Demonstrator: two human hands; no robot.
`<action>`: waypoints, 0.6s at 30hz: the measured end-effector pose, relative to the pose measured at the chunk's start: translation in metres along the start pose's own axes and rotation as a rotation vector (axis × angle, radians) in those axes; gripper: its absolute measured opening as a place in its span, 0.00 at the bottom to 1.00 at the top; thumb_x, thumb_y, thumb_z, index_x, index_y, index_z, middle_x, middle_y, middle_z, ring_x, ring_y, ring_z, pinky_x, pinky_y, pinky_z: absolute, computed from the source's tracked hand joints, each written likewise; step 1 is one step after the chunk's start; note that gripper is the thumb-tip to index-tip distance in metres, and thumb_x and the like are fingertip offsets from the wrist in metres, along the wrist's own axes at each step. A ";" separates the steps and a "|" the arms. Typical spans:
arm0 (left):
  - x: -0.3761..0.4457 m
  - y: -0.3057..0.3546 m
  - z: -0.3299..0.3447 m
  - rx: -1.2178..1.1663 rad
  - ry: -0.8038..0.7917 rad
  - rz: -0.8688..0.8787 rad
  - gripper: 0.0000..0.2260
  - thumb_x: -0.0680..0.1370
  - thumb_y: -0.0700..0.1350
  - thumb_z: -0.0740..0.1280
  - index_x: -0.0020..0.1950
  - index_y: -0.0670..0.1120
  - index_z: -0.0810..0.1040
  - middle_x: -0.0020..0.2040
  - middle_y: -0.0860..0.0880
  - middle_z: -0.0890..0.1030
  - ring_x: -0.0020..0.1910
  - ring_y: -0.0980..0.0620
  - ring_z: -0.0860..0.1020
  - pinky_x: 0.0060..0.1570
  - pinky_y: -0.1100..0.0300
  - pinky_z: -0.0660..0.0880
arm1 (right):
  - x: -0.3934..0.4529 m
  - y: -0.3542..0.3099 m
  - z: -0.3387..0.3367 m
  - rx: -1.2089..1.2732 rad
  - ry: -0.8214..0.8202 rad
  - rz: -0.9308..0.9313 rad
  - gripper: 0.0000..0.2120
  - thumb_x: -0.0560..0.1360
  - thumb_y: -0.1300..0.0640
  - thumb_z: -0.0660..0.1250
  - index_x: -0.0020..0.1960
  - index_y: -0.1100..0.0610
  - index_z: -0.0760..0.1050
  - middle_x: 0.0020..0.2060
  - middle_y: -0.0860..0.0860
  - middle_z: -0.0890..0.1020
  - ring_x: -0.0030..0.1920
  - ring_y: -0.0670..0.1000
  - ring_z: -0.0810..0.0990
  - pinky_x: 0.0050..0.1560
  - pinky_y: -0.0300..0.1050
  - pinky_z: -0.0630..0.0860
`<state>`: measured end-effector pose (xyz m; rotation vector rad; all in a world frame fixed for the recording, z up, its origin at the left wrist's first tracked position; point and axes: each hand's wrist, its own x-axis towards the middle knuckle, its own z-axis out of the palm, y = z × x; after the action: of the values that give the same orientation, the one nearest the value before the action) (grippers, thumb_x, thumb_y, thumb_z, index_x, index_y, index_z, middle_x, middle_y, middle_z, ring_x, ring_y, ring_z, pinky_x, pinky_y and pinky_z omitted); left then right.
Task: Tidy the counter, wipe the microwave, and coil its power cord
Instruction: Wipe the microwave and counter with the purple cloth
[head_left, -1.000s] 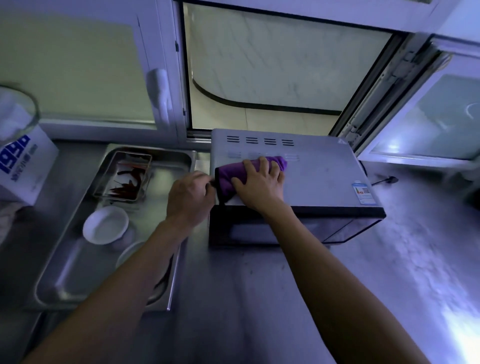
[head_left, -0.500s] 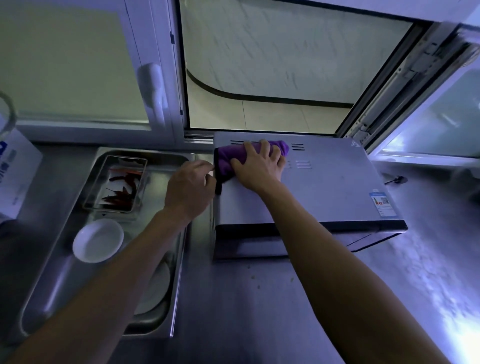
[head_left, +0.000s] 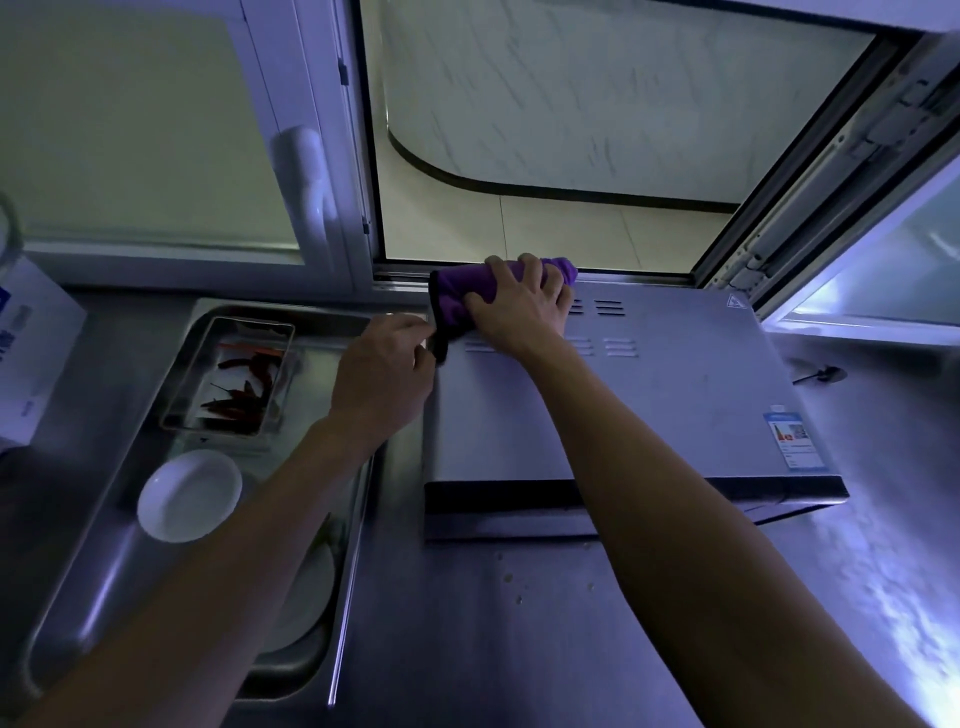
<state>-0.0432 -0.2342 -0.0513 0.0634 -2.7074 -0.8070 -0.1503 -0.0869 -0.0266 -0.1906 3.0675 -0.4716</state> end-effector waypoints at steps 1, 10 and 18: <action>-0.005 0.001 -0.001 0.016 -0.009 0.012 0.13 0.76 0.40 0.63 0.56 0.43 0.83 0.57 0.48 0.82 0.56 0.45 0.78 0.55 0.49 0.77 | -0.003 0.003 -0.001 0.006 -0.003 -0.014 0.29 0.75 0.39 0.59 0.74 0.43 0.61 0.76 0.53 0.58 0.75 0.62 0.52 0.73 0.61 0.49; -0.052 0.040 -0.015 0.071 -0.024 0.083 0.13 0.80 0.41 0.62 0.59 0.40 0.82 0.58 0.43 0.82 0.56 0.40 0.77 0.55 0.47 0.75 | -0.074 0.046 -0.019 -0.001 -0.032 -0.072 0.31 0.72 0.38 0.59 0.74 0.43 0.63 0.73 0.55 0.62 0.72 0.62 0.57 0.72 0.60 0.54; -0.067 0.101 0.008 0.130 -0.049 0.144 0.14 0.78 0.39 0.62 0.62 0.42 0.80 0.60 0.44 0.82 0.59 0.41 0.78 0.58 0.46 0.75 | -0.135 0.111 -0.036 -0.018 -0.019 -0.054 0.30 0.73 0.38 0.58 0.74 0.43 0.62 0.74 0.53 0.62 0.73 0.60 0.55 0.73 0.59 0.55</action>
<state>0.0224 -0.1361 -0.0222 -0.1230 -2.7691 -0.5986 -0.0312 0.0453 -0.0240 -0.2780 3.0559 -0.4428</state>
